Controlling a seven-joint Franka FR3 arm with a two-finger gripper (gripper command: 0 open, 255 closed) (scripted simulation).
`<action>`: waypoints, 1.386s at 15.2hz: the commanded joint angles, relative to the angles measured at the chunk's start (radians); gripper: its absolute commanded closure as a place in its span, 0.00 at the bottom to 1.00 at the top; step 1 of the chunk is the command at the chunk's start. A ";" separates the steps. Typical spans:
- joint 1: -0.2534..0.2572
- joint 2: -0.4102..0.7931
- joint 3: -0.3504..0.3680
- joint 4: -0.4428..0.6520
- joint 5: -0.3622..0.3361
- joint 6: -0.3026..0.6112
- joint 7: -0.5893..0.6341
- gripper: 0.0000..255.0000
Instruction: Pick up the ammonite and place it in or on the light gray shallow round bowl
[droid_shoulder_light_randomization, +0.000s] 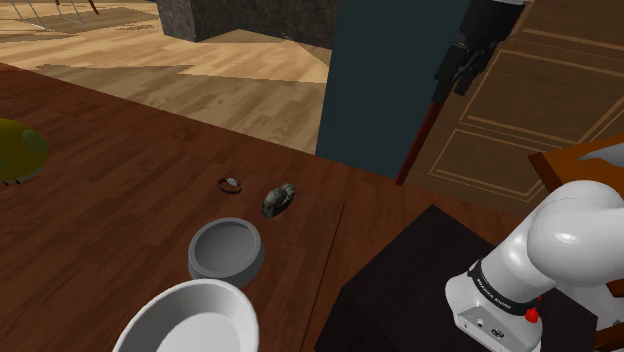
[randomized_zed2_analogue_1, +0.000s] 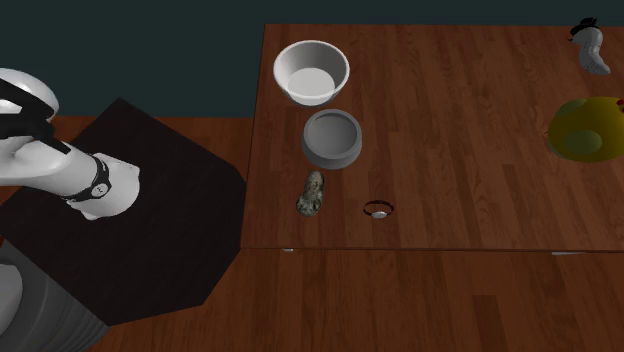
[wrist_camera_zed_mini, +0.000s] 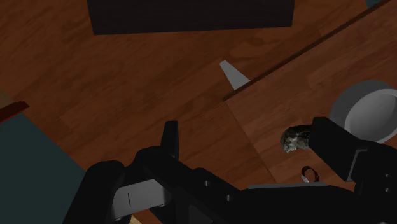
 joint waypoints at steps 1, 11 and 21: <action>0.000 0.000 0.000 0.000 0.000 0.000 0.000 0.00; -0.021 0.133 0.255 -0.117 0.077 0.285 0.349 0.00; -0.121 0.468 0.526 -0.052 -0.012 0.550 0.757 0.00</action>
